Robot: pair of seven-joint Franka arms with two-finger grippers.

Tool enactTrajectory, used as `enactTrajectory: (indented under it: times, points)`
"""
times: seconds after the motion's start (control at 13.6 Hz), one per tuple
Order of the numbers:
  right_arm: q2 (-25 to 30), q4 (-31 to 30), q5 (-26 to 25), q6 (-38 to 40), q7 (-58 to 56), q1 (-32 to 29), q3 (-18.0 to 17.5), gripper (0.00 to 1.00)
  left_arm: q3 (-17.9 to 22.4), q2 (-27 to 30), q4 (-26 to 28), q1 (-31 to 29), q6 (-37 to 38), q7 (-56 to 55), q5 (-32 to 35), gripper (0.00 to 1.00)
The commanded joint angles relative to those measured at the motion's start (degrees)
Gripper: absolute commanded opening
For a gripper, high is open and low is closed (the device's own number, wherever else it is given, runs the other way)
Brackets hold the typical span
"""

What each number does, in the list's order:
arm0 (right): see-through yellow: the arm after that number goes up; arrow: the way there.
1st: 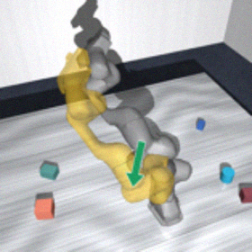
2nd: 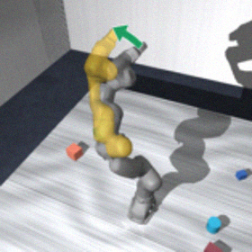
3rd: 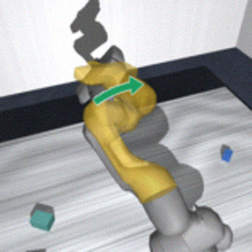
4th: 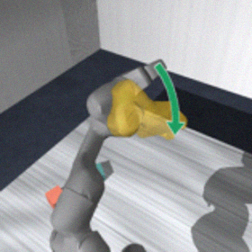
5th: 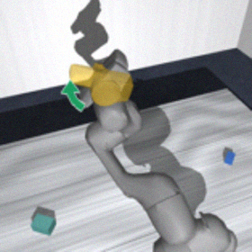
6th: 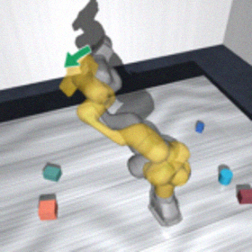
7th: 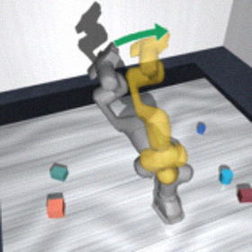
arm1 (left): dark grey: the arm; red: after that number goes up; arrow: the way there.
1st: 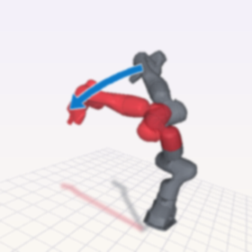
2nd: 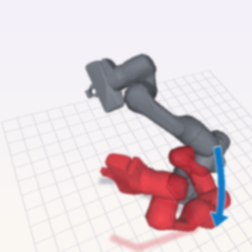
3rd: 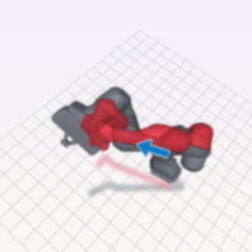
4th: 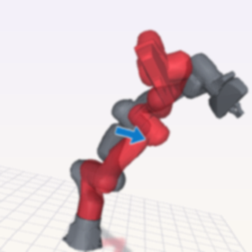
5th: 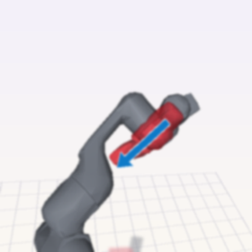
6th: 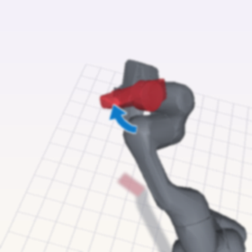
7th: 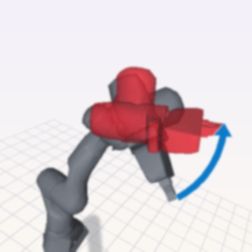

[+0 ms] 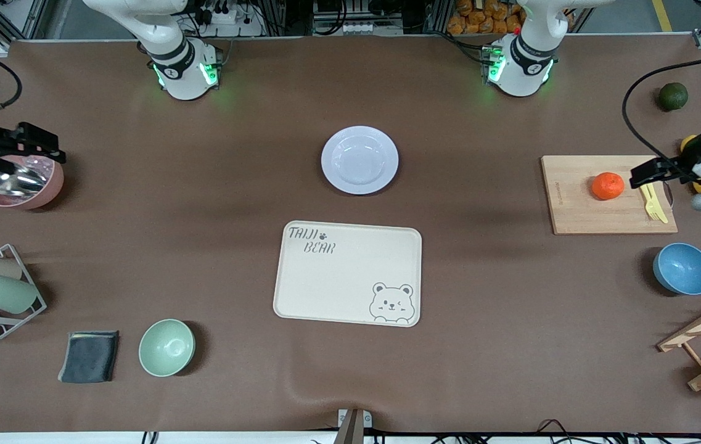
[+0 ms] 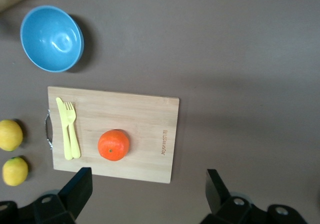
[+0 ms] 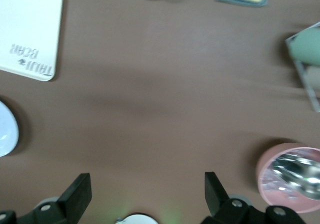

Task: Place orange and plate with both arms
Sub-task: 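Reach the left gripper down to the orange on the cutting board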

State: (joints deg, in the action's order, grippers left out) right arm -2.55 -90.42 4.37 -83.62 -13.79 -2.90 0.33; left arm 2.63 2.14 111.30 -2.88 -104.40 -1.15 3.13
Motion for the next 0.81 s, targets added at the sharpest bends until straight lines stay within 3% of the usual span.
enactTrajectory:
  times: [0.0, 0.44, 0.74]
  points:
    - [-1.31, -0.9, 2.75, -0.14, 0.7, -1.23, -0.33, 1.0, -0.7, 7.6, 16.02, -3.44, -10.79, -0.08, 1.09, 1.0]
    - [-5.0, -1.34, 3.02, -0.14, 0.79, -0.61, -0.51, 1.0, -0.61, 4.8, 22.2, -7.92, -15.13, -0.6, 2.31, 1.0]
    - [-7.11, -1.42, 6.53, 0.3, 0.79, -1.05, -0.51, 1.0, -0.7, -0.38, 24.92, -12.76, -21.62, -0.17, 4.34, 1.0]
